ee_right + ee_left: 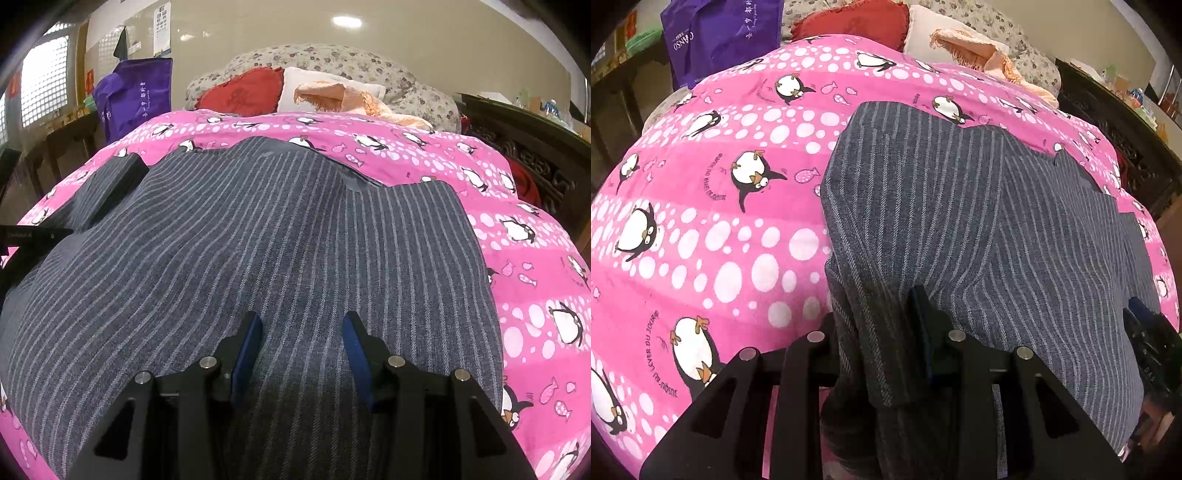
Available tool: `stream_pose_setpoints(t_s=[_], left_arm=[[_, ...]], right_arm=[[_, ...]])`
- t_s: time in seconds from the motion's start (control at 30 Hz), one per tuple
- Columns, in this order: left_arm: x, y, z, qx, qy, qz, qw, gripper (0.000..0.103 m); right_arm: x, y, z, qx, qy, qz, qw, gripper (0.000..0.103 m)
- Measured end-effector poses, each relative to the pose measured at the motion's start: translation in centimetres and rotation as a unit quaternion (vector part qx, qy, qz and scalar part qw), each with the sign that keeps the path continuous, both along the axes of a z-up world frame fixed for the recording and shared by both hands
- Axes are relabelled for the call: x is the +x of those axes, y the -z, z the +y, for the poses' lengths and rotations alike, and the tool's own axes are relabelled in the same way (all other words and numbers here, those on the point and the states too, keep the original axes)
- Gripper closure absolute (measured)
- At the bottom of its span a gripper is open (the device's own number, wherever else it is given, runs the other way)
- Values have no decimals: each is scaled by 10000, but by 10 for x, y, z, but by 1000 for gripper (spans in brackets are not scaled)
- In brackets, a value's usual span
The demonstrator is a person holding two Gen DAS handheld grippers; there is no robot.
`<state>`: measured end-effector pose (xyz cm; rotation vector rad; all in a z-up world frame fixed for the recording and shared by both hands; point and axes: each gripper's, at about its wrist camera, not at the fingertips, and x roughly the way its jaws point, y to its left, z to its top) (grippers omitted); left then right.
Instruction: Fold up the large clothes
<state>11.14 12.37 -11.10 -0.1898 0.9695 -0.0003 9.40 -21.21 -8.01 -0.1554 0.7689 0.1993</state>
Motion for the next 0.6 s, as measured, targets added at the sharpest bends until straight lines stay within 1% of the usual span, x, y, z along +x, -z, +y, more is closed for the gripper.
stream_pose_setpoints(t_s=[0.13,0.2,0.27,0.3,0.33,0.37,0.4,0.47,0.57,0.6], left_arm=[[-1,-1,0,17,-17,9,10000,75],[0,-1,2,-47,-7,36,10000,75],[4,-2,13,-512,9,224,9984,76],[6,-2,20,-860,73,342,9957,83],[9,-2,28,-1263,226,495,9905,86],[11,-4,33,-1440,339,577,9873,89],[12,-9,37,-1561,530,648,9842,91],[13,-22,37,-1621,748,648,9818,92],[16,-48,33,-1929,1048,587,9738,93],[17,-57,30,-2119,1131,540,9692,93]], right_arm=[[1,0,0,28,3,7,10000,58],[2,0,-1,56,8,15,10000,58],[3,0,-1,101,21,31,9999,58],[3,0,-2,130,27,37,9999,58],[3,0,-3,159,33,39,9999,58],[2,0,-3,171,34,40,9998,58],[2,0,-3,185,33,40,9998,58],[2,0,-3,197,28,41,9998,57],[3,-3,-6,351,-6,107,9993,56],[3,-4,-9,439,-20,141,9989,56]])
